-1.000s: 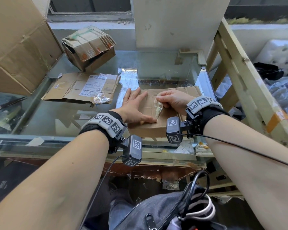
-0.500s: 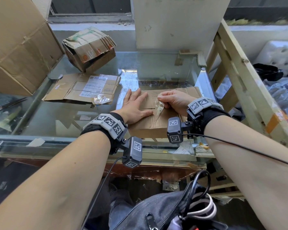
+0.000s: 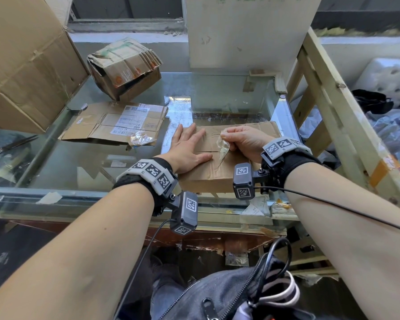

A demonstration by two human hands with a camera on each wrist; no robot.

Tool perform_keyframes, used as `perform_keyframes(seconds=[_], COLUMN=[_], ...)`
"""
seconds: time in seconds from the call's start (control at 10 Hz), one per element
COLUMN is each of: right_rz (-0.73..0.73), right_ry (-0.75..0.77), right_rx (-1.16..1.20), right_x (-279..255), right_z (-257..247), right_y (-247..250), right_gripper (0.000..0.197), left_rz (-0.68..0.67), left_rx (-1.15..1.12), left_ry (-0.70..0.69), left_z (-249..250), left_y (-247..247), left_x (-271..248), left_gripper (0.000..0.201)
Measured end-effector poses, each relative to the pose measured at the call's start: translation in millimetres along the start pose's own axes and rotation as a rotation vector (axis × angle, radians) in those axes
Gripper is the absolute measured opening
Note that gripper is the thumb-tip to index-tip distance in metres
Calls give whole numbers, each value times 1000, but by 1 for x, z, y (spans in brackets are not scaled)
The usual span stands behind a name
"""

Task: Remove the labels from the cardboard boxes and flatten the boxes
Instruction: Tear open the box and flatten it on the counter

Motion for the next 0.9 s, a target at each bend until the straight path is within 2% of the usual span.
perform_keyframes(seconds=[0.2,0.3,0.4,0.5,0.6,0.7,0.8,0.9], right_rz=[9,5,39,134,195,249,280,282], right_ry=[-4,-6,11,47,49,73,83,78], right_rx=[31,54,45,29,19,-3,-1,-11], right_x=[-1,-2,-1,0,0,-2,-1,0], right_z=[2,1,1,0,1,-1,0,1], right_y=[2,2,2,6,6,8,9,11], right_gripper=[31,29,28,29,37,45,47,51], left_rz=[-3,-8,-36,17,110,212,196,227], left_rx=[8,-22,-58,-58,-148,-223,-458,-589], left_ry=[0,12,55,25,-83,-89,-100,-122], left_z=[0,0,4,24,46,40,26,17], left_y=[-1,-1,5,17,19,18,22,30], left_x=[1,1,-2,-8,-13,-10,-5,-6], left_gripper=[76,69,71,99,93,62,37,23])
Point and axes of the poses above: each hand's wrist, its own x-axis towards the middle knuckle, its own y-axis out of the back of the hand, z = x × y, the point moved 7 cm from there along x, towards the middle knuckle, and after that the axes turned 13 degrees about -z, right-handed, at the moved point
